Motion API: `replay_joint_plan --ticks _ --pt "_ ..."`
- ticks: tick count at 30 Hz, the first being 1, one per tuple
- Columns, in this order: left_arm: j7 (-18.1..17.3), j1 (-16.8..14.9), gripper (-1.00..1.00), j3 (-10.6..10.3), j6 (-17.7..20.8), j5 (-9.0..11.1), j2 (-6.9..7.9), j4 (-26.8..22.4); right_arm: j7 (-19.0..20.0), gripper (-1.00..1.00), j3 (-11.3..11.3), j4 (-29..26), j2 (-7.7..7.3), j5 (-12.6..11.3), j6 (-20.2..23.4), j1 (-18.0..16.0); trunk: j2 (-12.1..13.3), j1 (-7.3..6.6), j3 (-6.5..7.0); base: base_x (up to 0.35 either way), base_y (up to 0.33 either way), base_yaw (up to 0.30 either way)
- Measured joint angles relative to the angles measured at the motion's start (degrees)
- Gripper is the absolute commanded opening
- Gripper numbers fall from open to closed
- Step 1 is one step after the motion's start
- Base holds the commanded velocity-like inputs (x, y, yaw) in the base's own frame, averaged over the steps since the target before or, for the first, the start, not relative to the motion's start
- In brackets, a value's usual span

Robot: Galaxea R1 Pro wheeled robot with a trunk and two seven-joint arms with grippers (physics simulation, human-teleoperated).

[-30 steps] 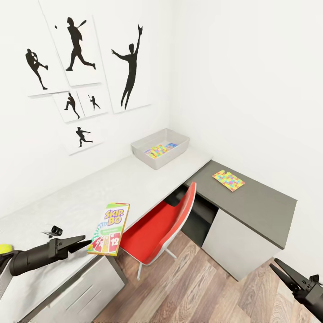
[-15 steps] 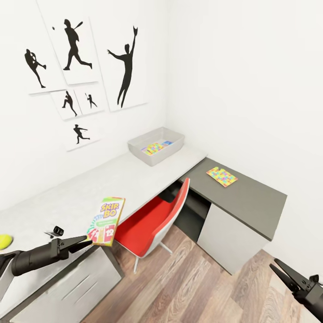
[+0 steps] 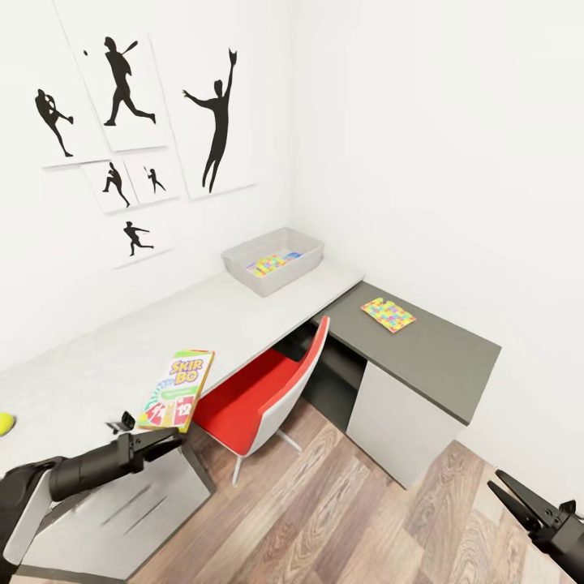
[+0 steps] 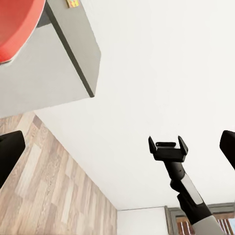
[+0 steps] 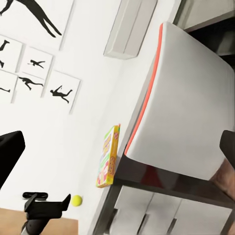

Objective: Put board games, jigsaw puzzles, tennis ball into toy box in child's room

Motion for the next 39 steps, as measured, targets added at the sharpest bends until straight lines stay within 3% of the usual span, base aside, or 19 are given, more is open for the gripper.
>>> replay_joint_plan --ticks 7,11,13,17,18,20,21,24,30,34,39 --pt "6.5 0.0 1.00 0.0 0.2 0.2 -5.13 0.0 0.0 1.00 0.0 1.5 -0.20 0.0 -0.1 0.0 0.0 0.00 0.00 -0.003 -0.005 0.000" --pt "12.6 0.0 1.00 0.1 0.2 0.3 -8.59 0.1 0.0 1.00 -0.1 2.1 -0.25 0.0 -0.1 0.0 0.0 0.00 0.00 0.000 -0.001 0.000" --pt "20.3 0.0 1.00 0.4 0.2 0.6 -12.20 0.3 0.0 1.00 -0.1 2.2 -0.27 0.0 -0.1 0.0 0.0 0.00 0.00 0.000 0.000 0.000" --pt "27.2 0.0 1.00 0.5 0.2 1.0 -15.87 0.3 0.0 1.00 -0.1 2.4 -0.31 0.0 -0.1 0.0 0.0 0.00 0.00 0.000 0.000 0.000" --pt "29.6 0.0 1.00 0.6 0.2 1.1 -17.70 0.3 0.0 1.00 -0.2 2.4 -0.33 0.0 -0.1 0.0 0.0 0.00 0.00 0.000 0.000 0.000" --pt "31.6 0.0 1.00 0.6 0.1 1.2 -19.61 0.2 0.0 1.00 -0.2 2.4 -0.34 0.0 -0.1 0.0 0.0 0.00 0.00 0.000 0.000 0.000" --pt "33.0 0.0 1.00 0.5 0.0 1.2 -21.38 0.0 0.0 1.00 -0.3 2.4 -0.35 0.0 -0.1 0.0 0.0 0.00 0.00 0.000 0.000 0.000" --pt "35.2 0.5 1.00 0.5 -0.4 0.9 -23.86 -0.4 0.0 1.00 -0.3 2.4 -0.36 0.0 -0.1 0.0 0.0 0.00 0.00 0.000 0.000 0.000" --pt "38.6 2.5 1.00 1.5 -3.4 1.0 -25.60 -1.9 0.1 1.00 -0.5 2.5 -0.42 0.0 -0.1 0.0 0.0 0.00 0.00 0.000 0.000 0.000" --pt "39.4 3.7 1.00 3.0 -7.2 1.1 -26.48 -2.3 0.1 1.00 -0.5 2.5 -0.55 -0.1 -0.1 0.0 0.0 0.00 0.00 0.000 0.000 0.000" --pt "39.8 4.6 1.00 3.7 -9.3 1.1 -27.91 -2.5 0.1 1.00 -0.6 2.5 -0.40 0.0 -0.1 0.0 0.0 0.00 0.00 0.000 0.000 0.000"
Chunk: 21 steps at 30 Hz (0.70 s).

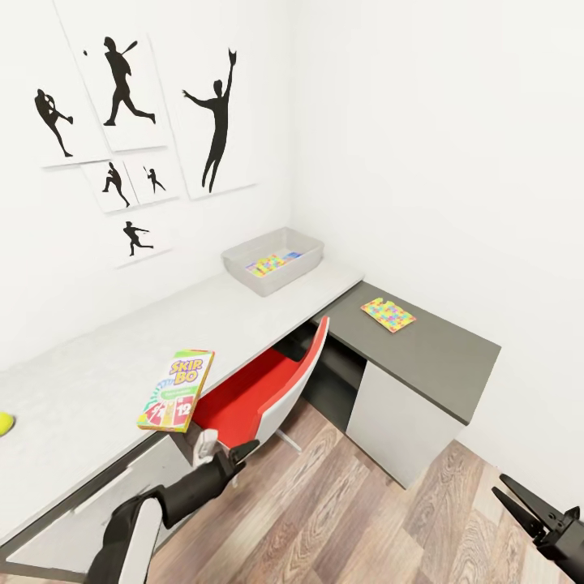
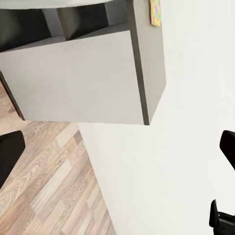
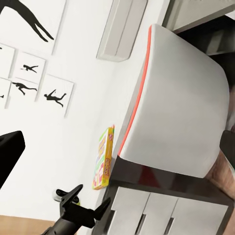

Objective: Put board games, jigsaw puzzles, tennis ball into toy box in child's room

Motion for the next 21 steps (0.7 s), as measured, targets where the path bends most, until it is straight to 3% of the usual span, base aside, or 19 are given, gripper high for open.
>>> replay_joint_plan --ticks 14,18,21 --pt "1.6 0.4 1.00 0.2 -0.8 0.3 -0.05 1.4 -0.1 1.00 -0.1 0.4 0.01 0.0 -1.1 0.0 0.0 0.00 0.00 0.000 0.000 0.000" --pt "2.2 0.4 1.00 0.4 -1.1 2.4 -0.05 1.8 0.0 1.00 -0.1 1.6 -0.10 0.0 -1.8 0.0 0.0 0.00 0.00 0.000 0.000 0.000" --pt "3.9 1.0 1.00 1.0 -3.0 6.2 -0.05 2.0 0.0 1.00 -0.1 2.1 -0.13 0.0 -2.0 0.0 0.0 0.00 0.00 0.000 0.000 0.000"
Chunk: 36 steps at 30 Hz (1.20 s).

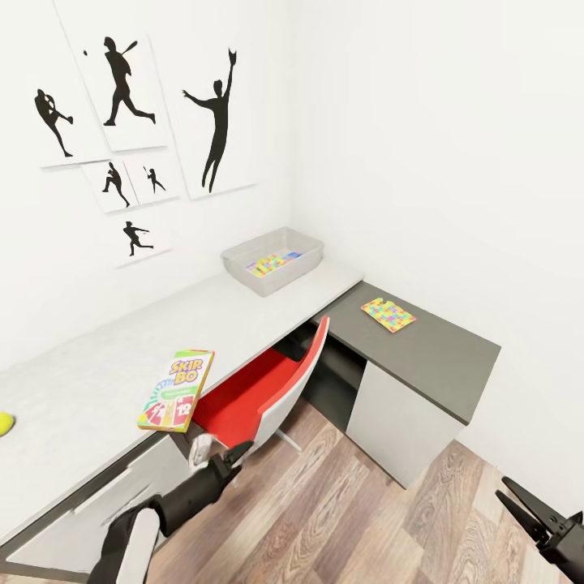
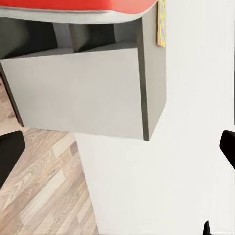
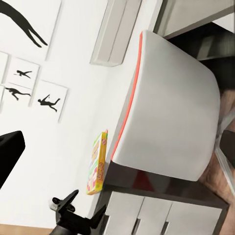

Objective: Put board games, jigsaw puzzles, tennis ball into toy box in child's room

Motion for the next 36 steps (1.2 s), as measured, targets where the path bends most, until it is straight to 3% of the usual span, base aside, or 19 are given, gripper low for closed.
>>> replay_joint_plan --ticks 11,13,30,36 --pt "11.0 2.8 1.00 0.2 -10.1 11.2 0.00 0.1 0.0 1.00 0.0 0.3 0.00 0.1 -0.1 0.0 0.0 0.00 0.00 0.000 0.000 0.000" --pt "11.8 3.0 1.00 0.1 -10.8 12.2 0.00 0.1 0.0 1.00 0.0 0.3 -0.01 0.1 -0.1 0.0 0.0 0.00 0.00 0.000 0.000 0.000" --pt "11.3 3.3 1.00 0.1 -14.6 13.8 0.00 2.9 -0.1 1.00 0.0 0.3 0.17 0.1 -0.1 0.0 0.0 0.00 0.00 0.000 0.000 0.000" --pt "10.1 3.3 1.00 0.2 -14.6 15.9 0.00 3.7 -0.1 1.00 0.0 0.3 0.20 0.1 -0.1 0.0 0.0 0.00 0.00 0.000 0.000 0.000"
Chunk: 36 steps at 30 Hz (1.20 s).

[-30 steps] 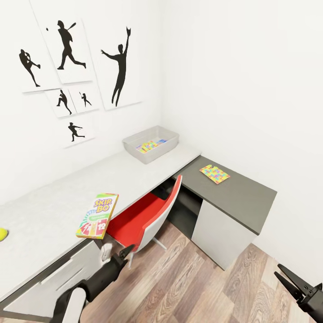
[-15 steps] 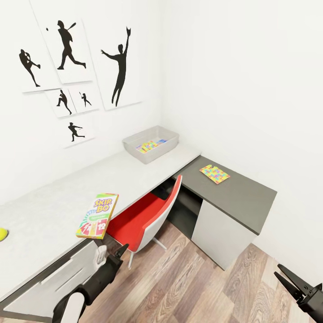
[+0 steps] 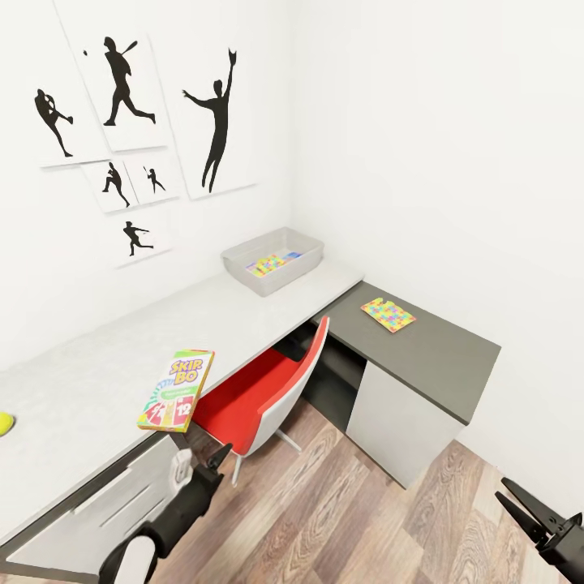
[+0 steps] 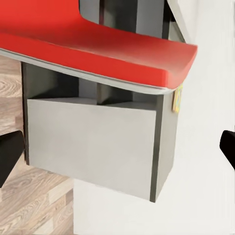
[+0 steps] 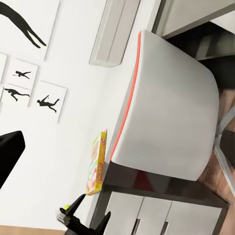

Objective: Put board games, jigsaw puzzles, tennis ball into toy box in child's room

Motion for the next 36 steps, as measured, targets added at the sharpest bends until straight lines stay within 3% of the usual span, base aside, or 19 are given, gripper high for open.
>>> replay_joint_plan --ticks 5,10,17,26,36 --pt "-0.3 0.0 1.00 0.2 -0.1 2.4 0.00 1.6 0.0 1.00 0.1 0.0 0.13 0.0 0.0 0.0 0.0 0.00 0.00 0.000 0.000 0.000" --pt "-0.6 0.0 1.00 0.4 -0.2 3.2 0.00 3.8 0.0 1.00 0.1 0.1 0.31 0.0 0.0 0.0 0.0 0.00 0.00 0.000 0.000 0.000" --pt "-1.0 -0.1 1.00 0.6 -0.2 3.5 0.00 5.6 -0.2 1.00 0.1 0.1 0.32 0.0 0.0 0.0 0.0 0.00 0.00 0.000 0.000 0.000" --pt "-2.5 -0.1 1.00 5.2 -0.5 3.8 0.21 5.9 0.0 1.00 0.2 0.2 0.21 -0.1 0.0 0.0 0.0 0.00 0.00 0.000 0.000 0.000" --pt "-2.7 -0.1 1.00 6.2 -1.9 3.4 0.16 6.0 0.2 1.00 0.0 3.1 -0.25 -0.1 0.0 -0.1 0.0 0.00 0.00 0.000 0.000 0.000"
